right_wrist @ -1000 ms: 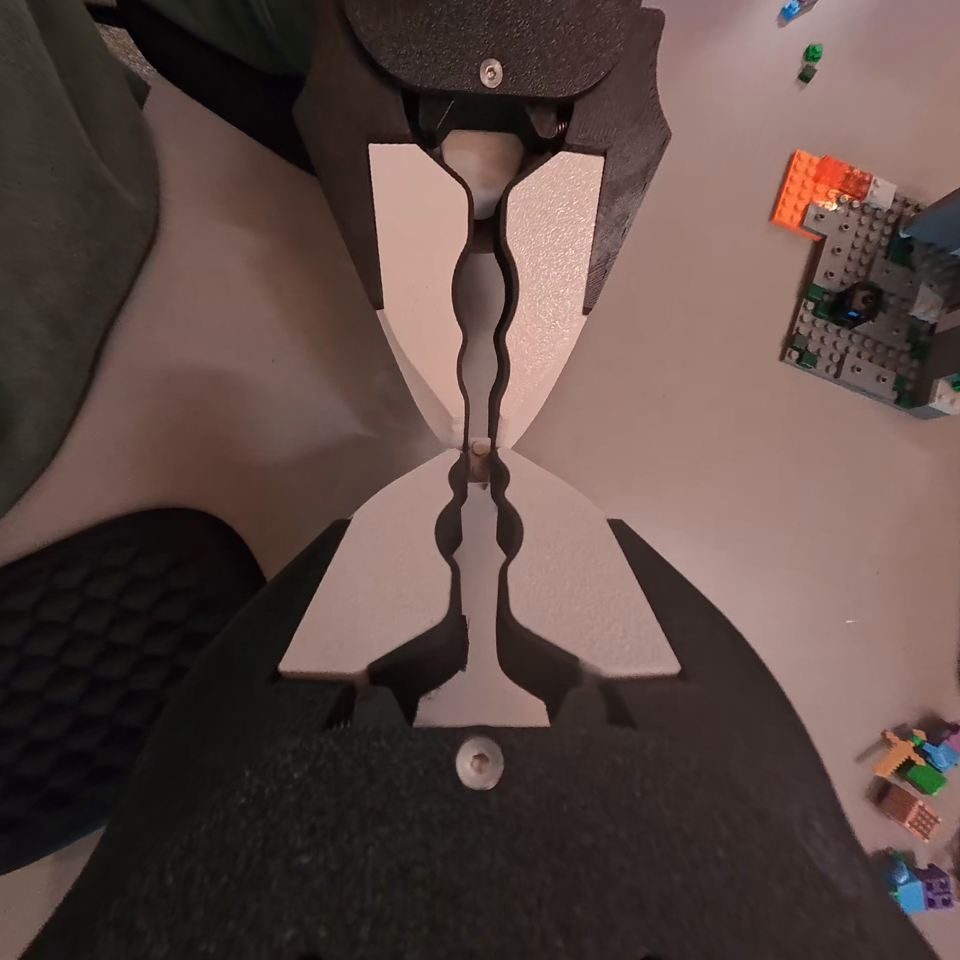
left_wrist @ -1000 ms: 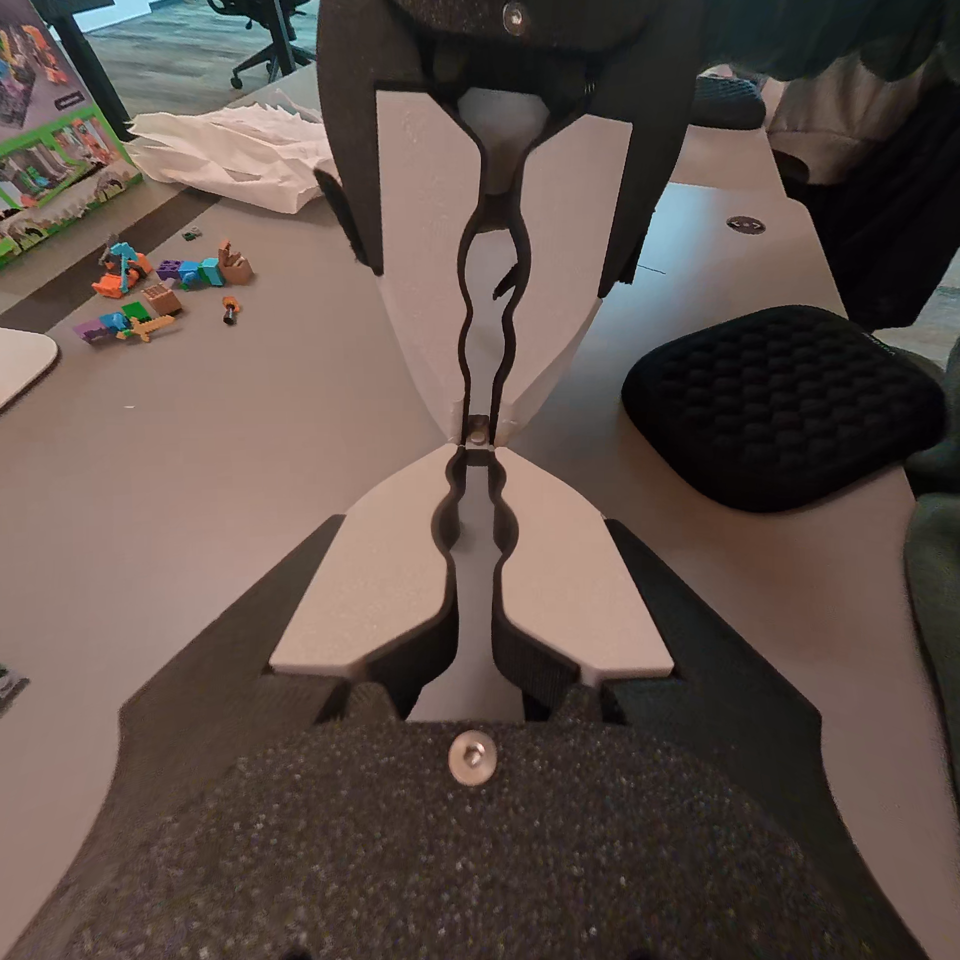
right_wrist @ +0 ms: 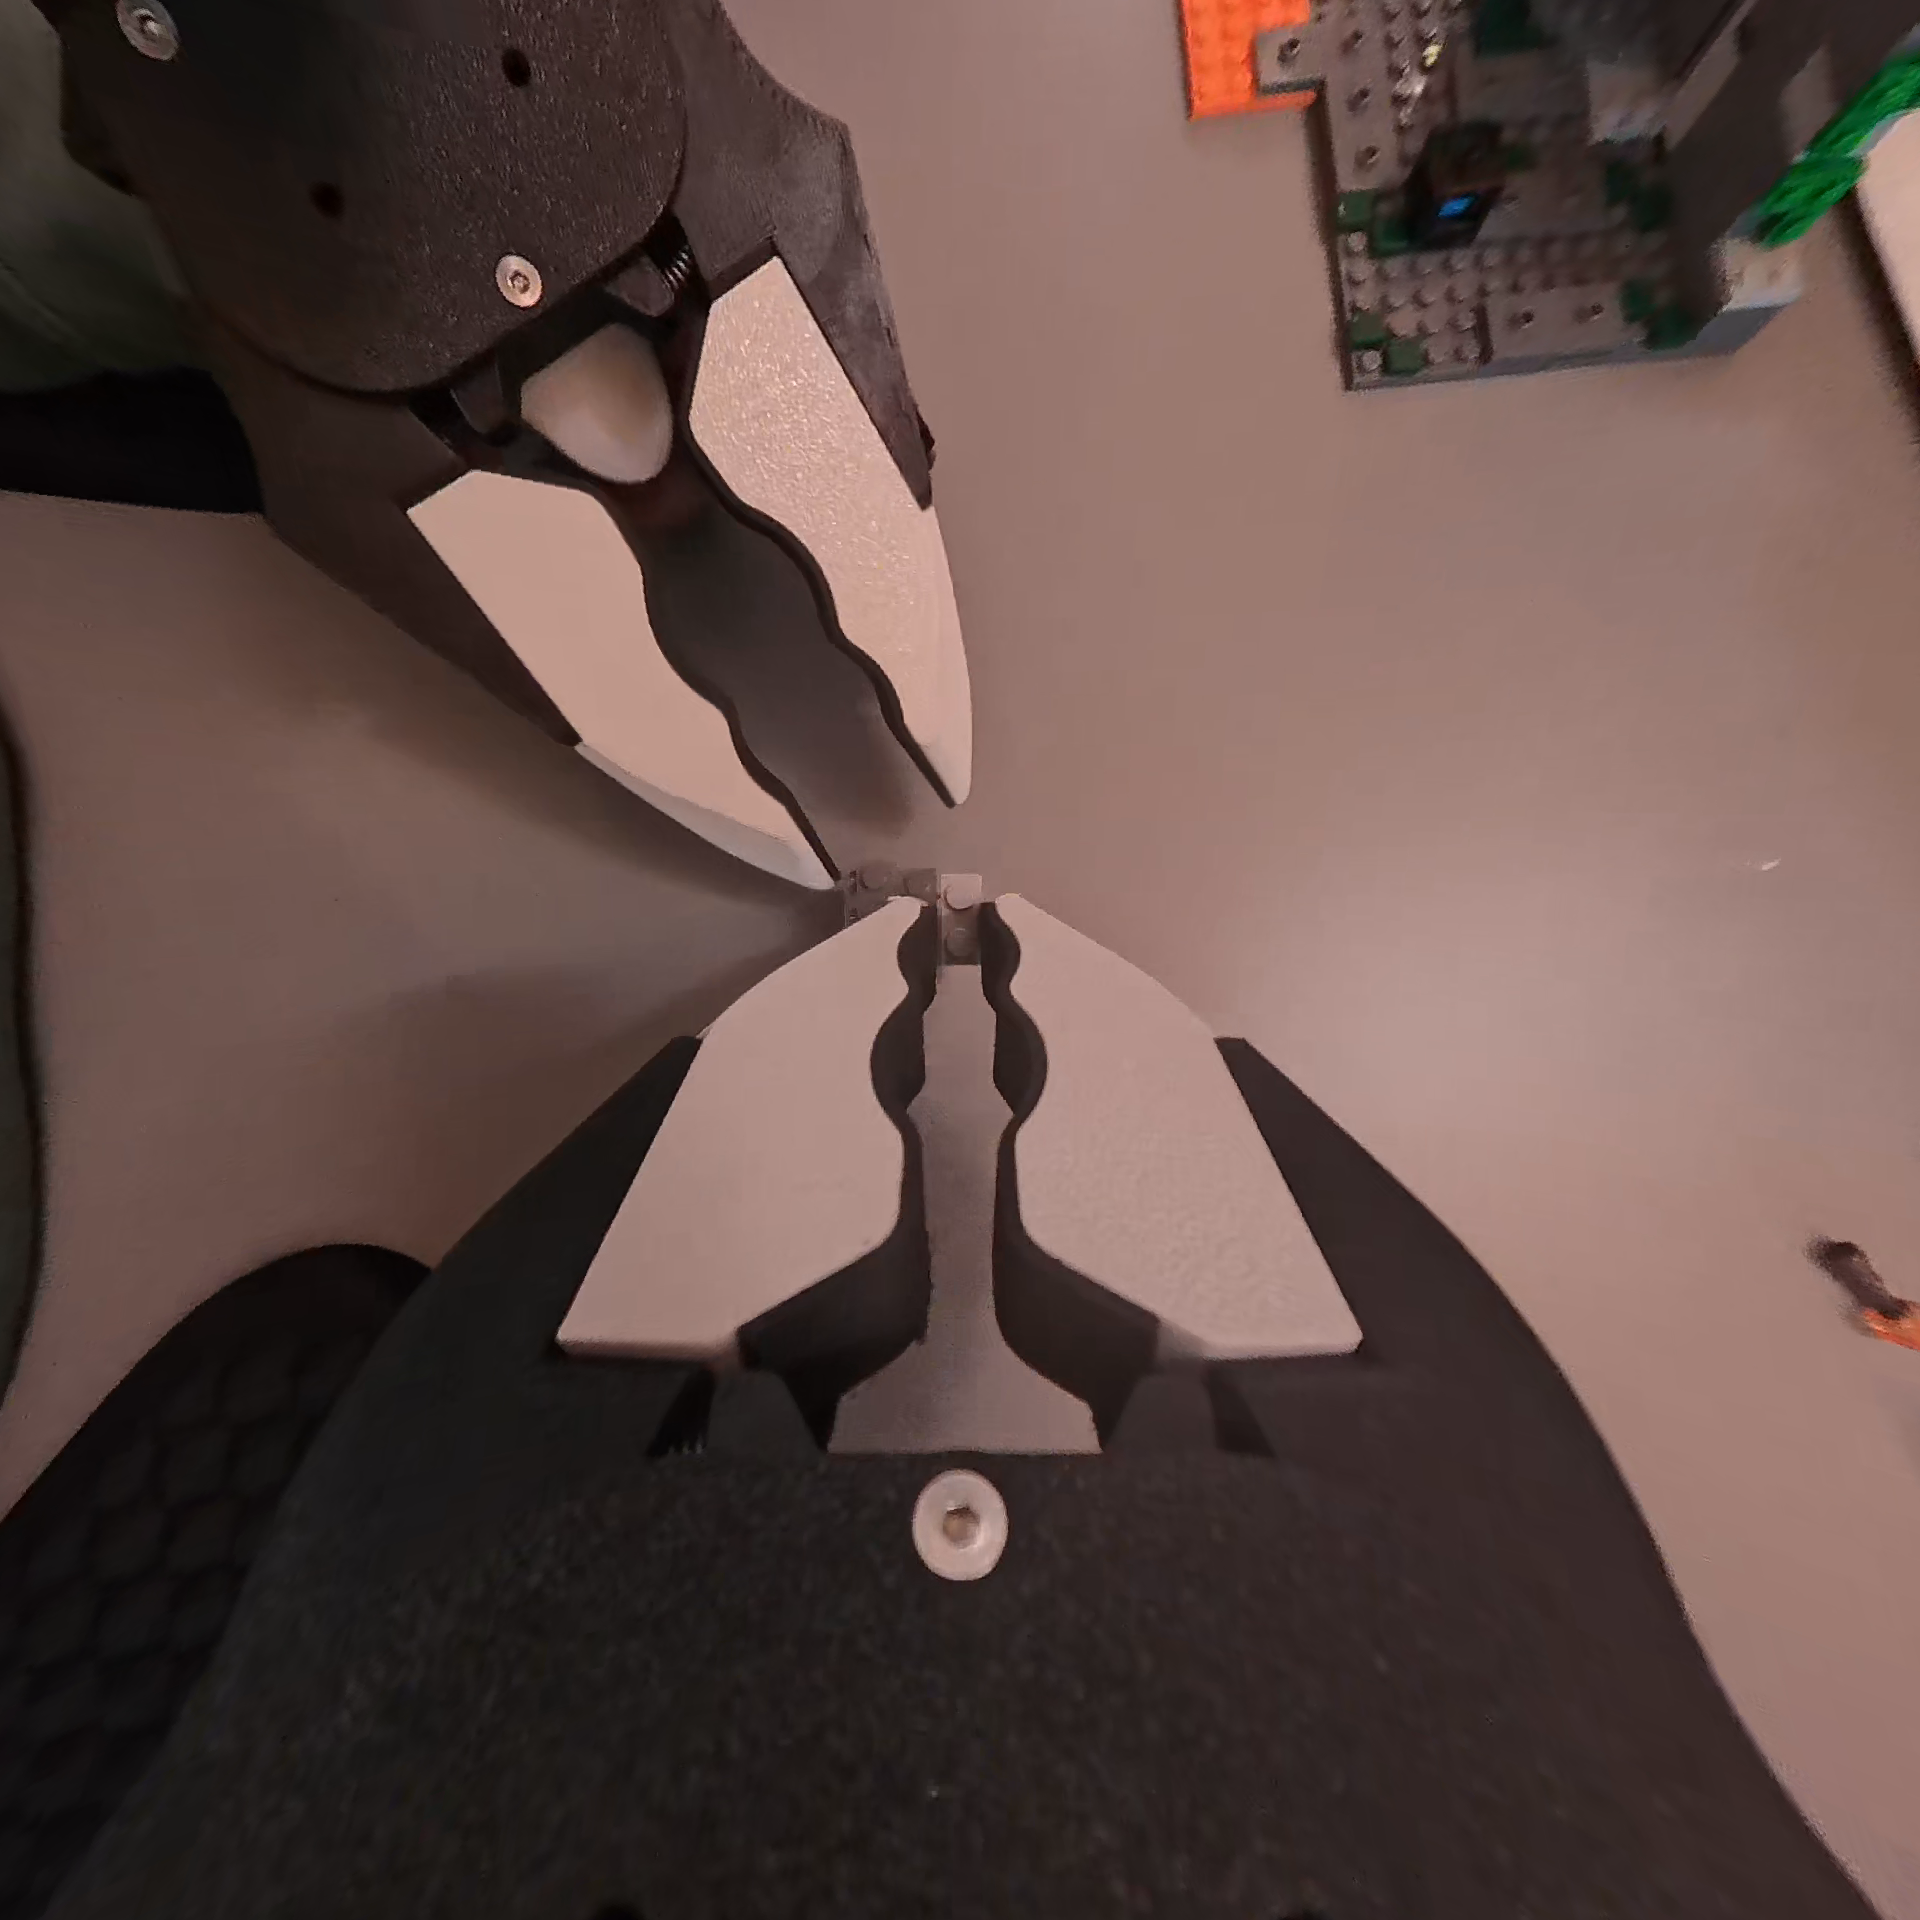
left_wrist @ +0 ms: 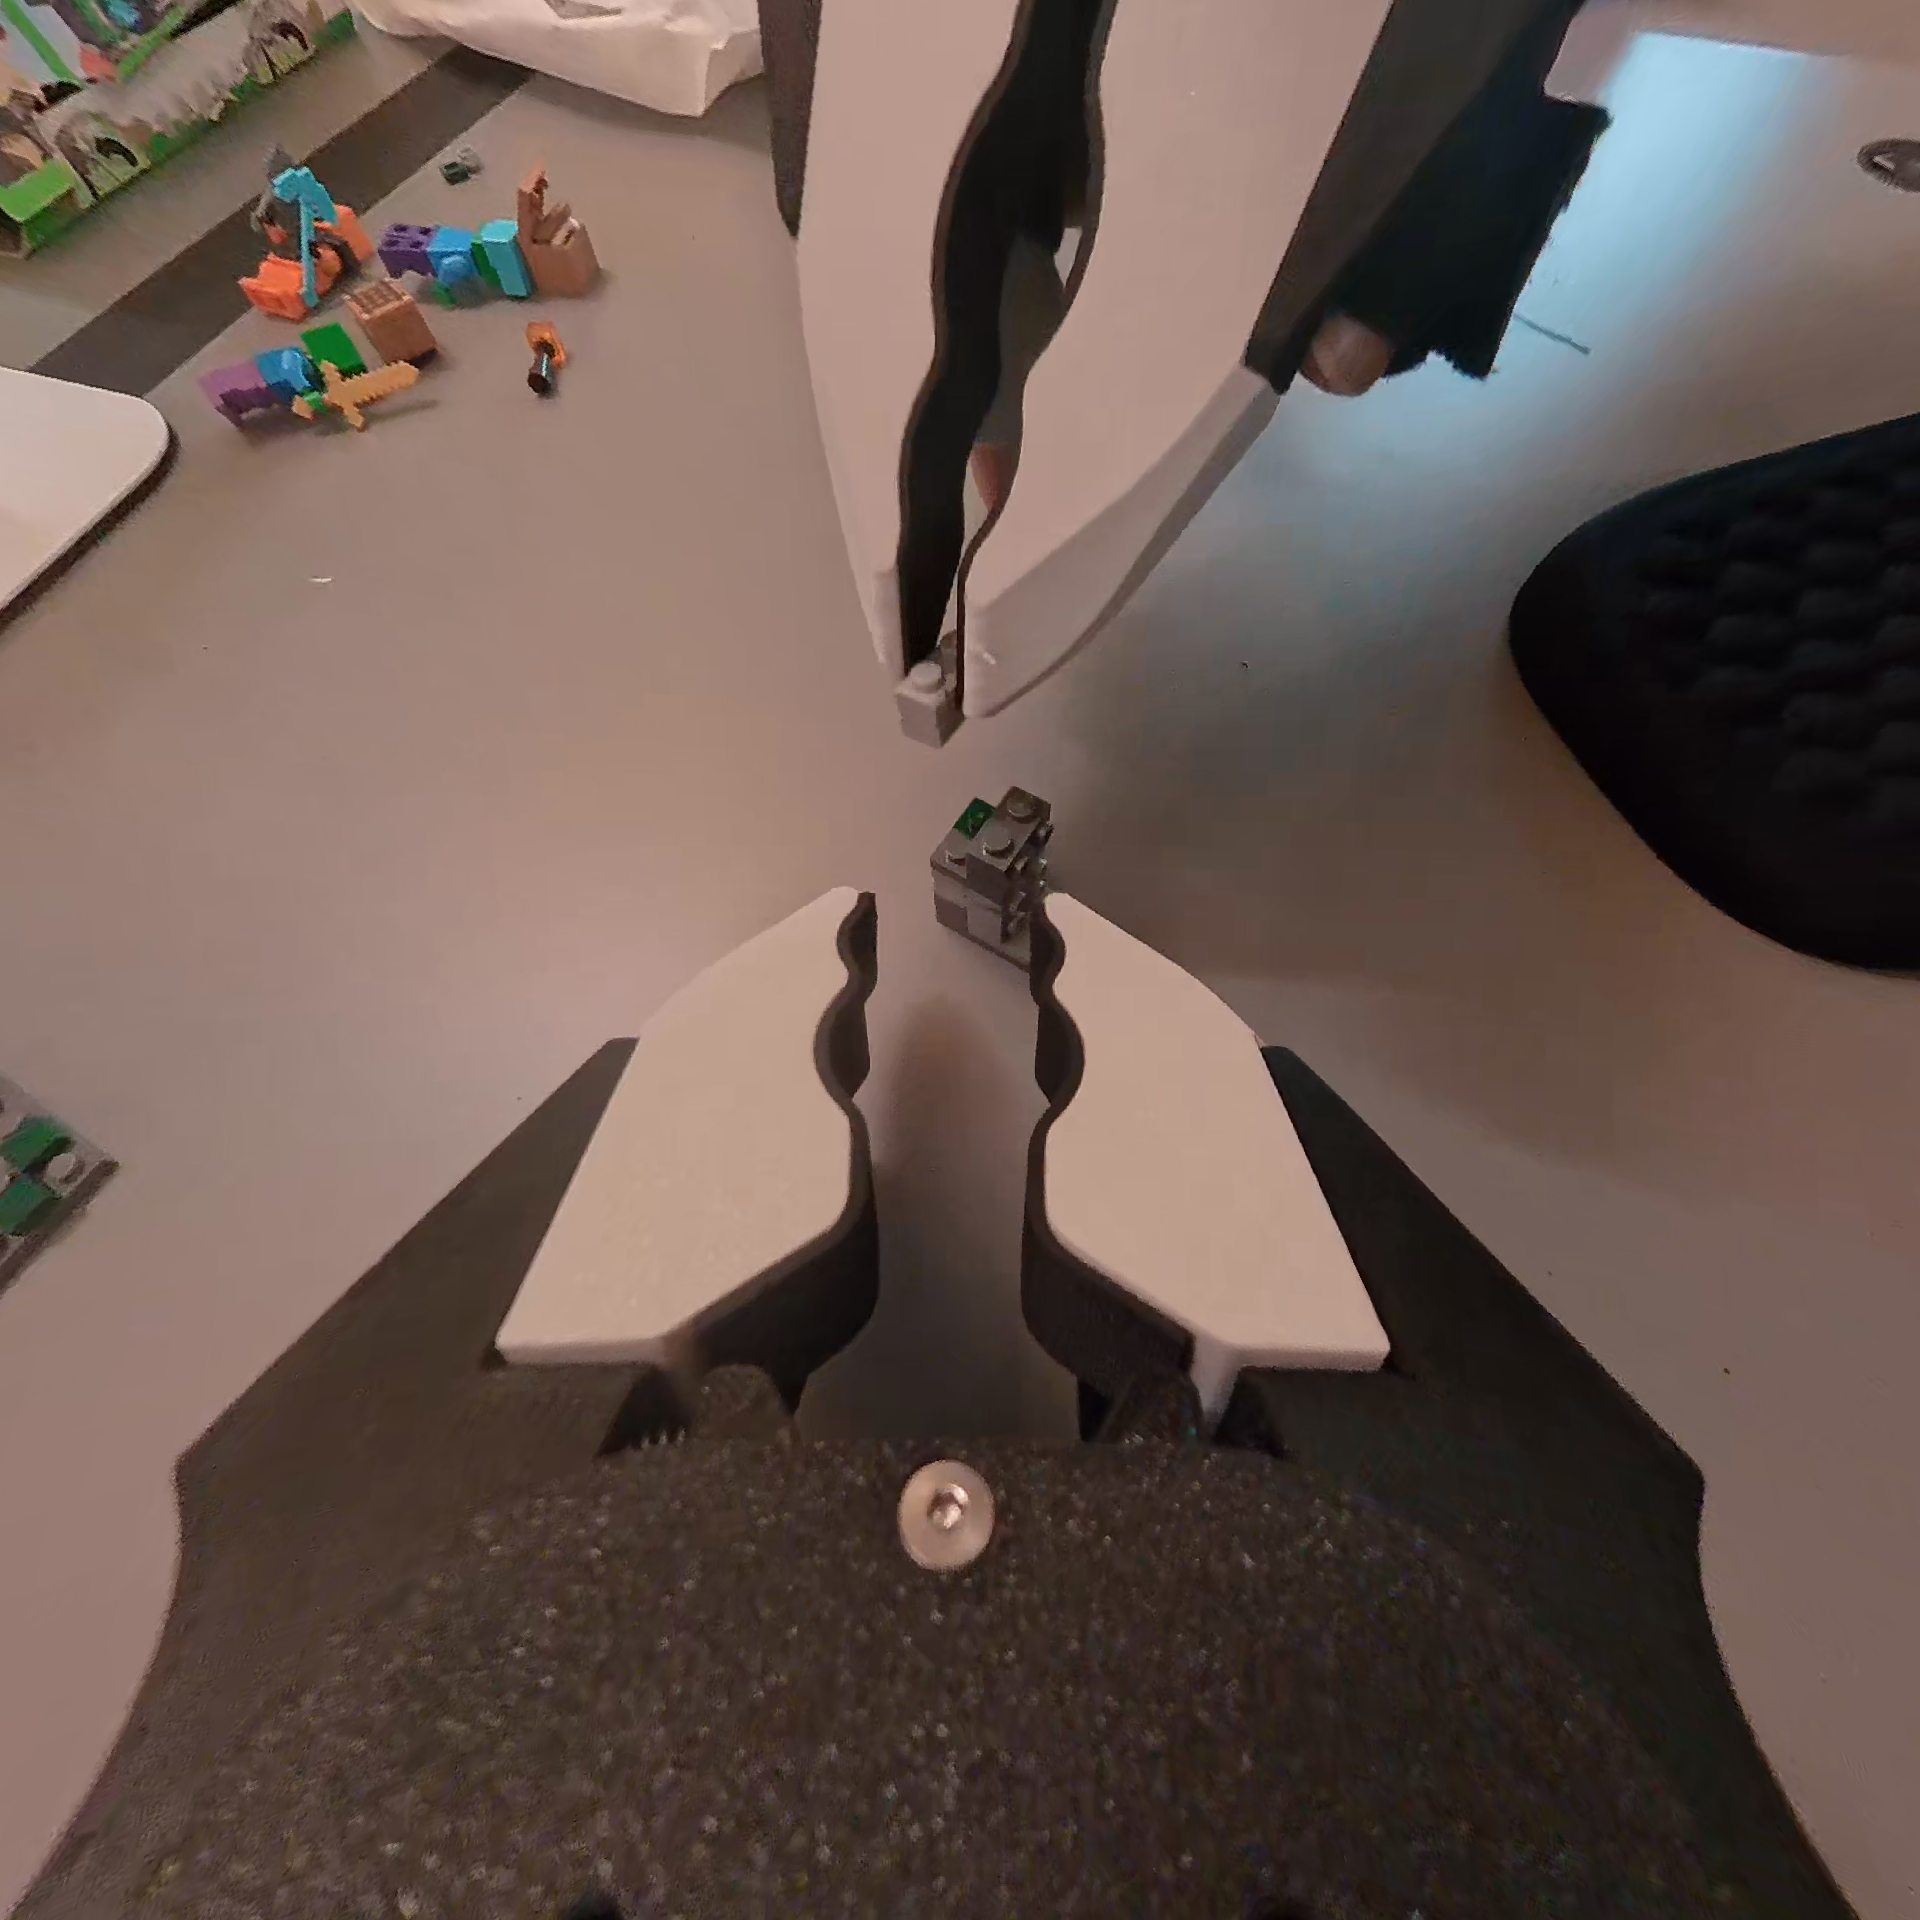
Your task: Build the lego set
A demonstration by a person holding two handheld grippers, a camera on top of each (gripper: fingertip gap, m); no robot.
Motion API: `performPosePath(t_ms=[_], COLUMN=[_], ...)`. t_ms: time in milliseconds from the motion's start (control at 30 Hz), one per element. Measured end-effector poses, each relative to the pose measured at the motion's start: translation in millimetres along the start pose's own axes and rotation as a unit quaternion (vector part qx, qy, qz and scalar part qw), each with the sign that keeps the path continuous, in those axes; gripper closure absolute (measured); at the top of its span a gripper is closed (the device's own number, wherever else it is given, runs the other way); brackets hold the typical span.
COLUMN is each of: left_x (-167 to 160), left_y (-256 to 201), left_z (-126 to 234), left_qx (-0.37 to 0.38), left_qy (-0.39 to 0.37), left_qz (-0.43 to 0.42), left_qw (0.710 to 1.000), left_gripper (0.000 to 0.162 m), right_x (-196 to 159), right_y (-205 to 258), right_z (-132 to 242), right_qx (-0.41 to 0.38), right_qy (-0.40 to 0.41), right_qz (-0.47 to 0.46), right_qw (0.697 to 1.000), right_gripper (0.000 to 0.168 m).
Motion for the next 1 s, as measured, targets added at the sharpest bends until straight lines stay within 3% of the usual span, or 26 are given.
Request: performPosePath(t_ms=[33,467,1000], left_x=[0,-5,-5], left_y=[0,-2,-1], left_z=[-1,-11,-12], left_qx=[0.0,0.008,0.011], left_qy=[0.002,0.034,0.037], left_qz=[-0.002,-0.028,-0.029], left_qw=[1.0,0.999,0.999], left_gripper=[0.135,0.136,0.137], right_x=[-1,-4,-5], right_y=[1,10,16], right_z=[-2,-15,-19], right_qx=[0.003,0.036,0.095], right_qy=[0.003,0.031,0.033], right_qz=[-0.004,-0.015,-0.029], right_qw=[1.0,0.999,0.995], right_gripper=[0.161,0.16,0.148])
Point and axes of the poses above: each gripper's, where its closed fingertips meet, z back along the fingers, x out of its top, y = z × x across the jaws, the point moved 1 cm from there along z, back along the fingers, and after that the axes turned 2 degrees about -x, right-handed, at the moved point
